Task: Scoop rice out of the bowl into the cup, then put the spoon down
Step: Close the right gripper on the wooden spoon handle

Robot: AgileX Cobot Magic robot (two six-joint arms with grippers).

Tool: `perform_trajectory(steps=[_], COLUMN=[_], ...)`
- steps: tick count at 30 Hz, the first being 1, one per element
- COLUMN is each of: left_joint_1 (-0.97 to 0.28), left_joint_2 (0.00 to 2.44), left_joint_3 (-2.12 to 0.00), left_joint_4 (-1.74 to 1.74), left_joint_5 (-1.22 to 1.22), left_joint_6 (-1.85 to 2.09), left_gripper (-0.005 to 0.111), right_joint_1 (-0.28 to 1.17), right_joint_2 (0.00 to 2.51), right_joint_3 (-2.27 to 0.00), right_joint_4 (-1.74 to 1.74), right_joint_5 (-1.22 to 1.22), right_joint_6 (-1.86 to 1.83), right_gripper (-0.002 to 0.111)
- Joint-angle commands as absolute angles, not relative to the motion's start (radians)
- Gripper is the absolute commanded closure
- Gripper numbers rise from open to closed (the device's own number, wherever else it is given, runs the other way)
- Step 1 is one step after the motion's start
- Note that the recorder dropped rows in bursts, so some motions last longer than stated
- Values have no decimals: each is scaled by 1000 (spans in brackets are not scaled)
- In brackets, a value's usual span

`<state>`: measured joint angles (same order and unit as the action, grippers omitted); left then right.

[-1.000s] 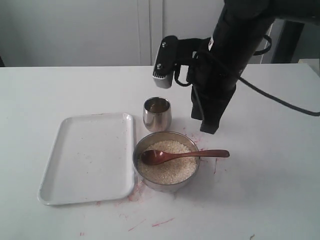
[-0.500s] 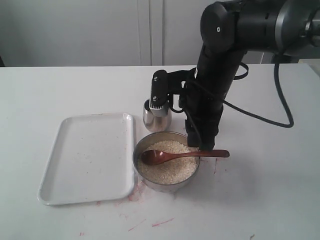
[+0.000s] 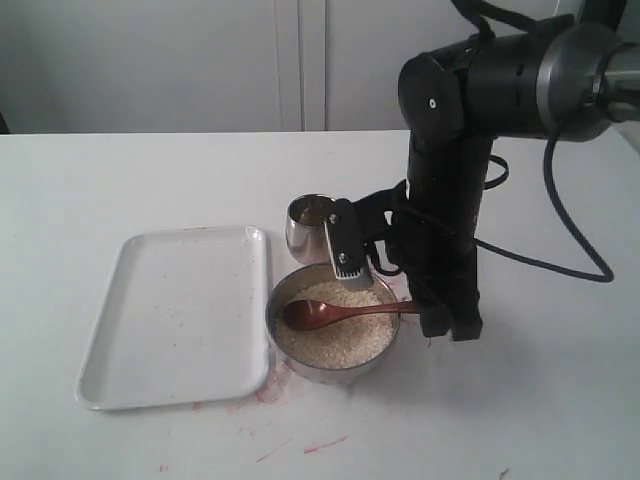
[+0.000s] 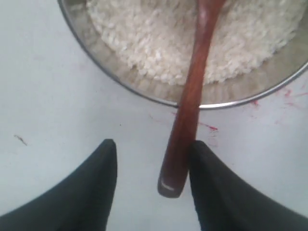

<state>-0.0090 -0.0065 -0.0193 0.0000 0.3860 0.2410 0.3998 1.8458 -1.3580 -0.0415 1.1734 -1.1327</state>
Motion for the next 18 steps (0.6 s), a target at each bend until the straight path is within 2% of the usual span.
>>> perform_trajectory(steps=[1,18], left_joint_1=[-13,-13], left_joint_2=[0,0], left_joint_3=[-10,-10], left_joint_4=[0,0], left_joint_5=[427,427], left_joint_6=[235,235], left_gripper=[92,92], right_joint_1=[401,401], right_joint_2=[1847,1847], right_joint_3=[-1314,-1314], right_joint_4=[-94,-70], right_joint_5=[1131,1066], right_joint_6=[-1146,-1100], right_gripper=[63,63])
